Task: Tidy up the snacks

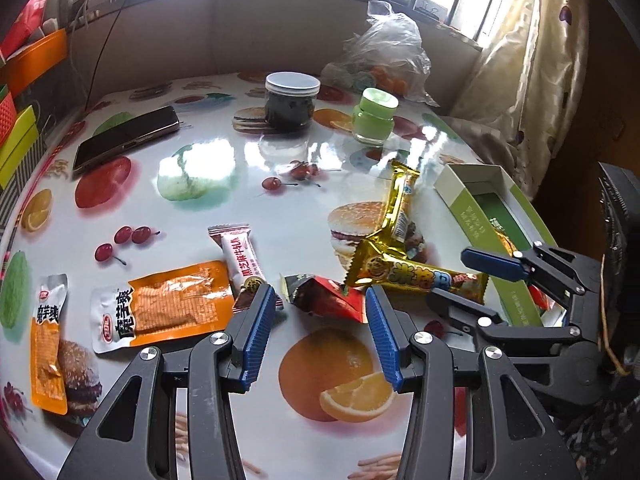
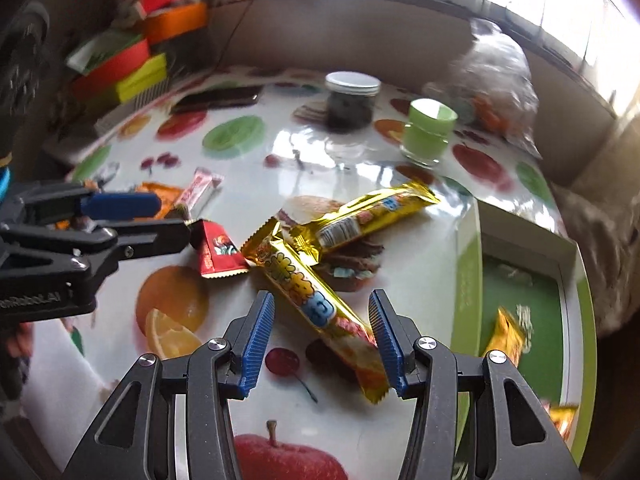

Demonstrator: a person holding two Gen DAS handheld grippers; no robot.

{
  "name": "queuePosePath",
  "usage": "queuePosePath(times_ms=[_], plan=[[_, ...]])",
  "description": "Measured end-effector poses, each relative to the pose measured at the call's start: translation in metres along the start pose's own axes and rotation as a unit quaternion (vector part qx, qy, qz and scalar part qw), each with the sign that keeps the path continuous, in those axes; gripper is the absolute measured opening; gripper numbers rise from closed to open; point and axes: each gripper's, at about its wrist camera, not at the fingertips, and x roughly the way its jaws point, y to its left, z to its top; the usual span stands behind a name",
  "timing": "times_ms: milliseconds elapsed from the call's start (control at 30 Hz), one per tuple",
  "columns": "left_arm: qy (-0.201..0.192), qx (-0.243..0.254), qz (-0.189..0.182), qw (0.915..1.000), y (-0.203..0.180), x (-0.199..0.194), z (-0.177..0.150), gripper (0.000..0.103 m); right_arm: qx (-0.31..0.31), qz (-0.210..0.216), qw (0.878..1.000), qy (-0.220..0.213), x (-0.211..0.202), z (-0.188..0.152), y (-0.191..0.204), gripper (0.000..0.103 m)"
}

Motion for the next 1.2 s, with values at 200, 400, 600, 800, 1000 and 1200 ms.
queuePosePath(times_ms=[200,400,600,800,1000,1200], plan=[[0.004,-0.005,-0.002,1.0000,0.006,0.003,0.001,0.048,-0.015,0.001,1.000,0.025,0.017,0.005,0.003,0.049],[0.008,-0.004,-0.004,1.0000,0.006,0.007,0.004,0.048,0.013,0.015,0.999,0.042,0.022,0.000,-0.002,0.049],[0.011,-0.001,-0.007,0.9999,0.003,0.012,0.006,0.048,0.062,0.021,0.997,0.036,0.015,-0.011,-0.009,0.036],[0.013,0.007,-0.010,0.9998,-0.005,0.014,0.009,0.048,0.079,0.028,0.996,0.031,0.010,-0.018,-0.012,0.022],[0.013,0.022,-0.015,0.9996,-0.017,0.018,0.021,0.048,0.082,0.046,0.995,0.029,0.001,-0.029,-0.010,0.022],[0.018,0.033,-0.031,0.9988,-0.036,0.032,0.039,0.048,0.091,0.046,0.994,0.031,-0.009,-0.038,-0.008,0.022]])
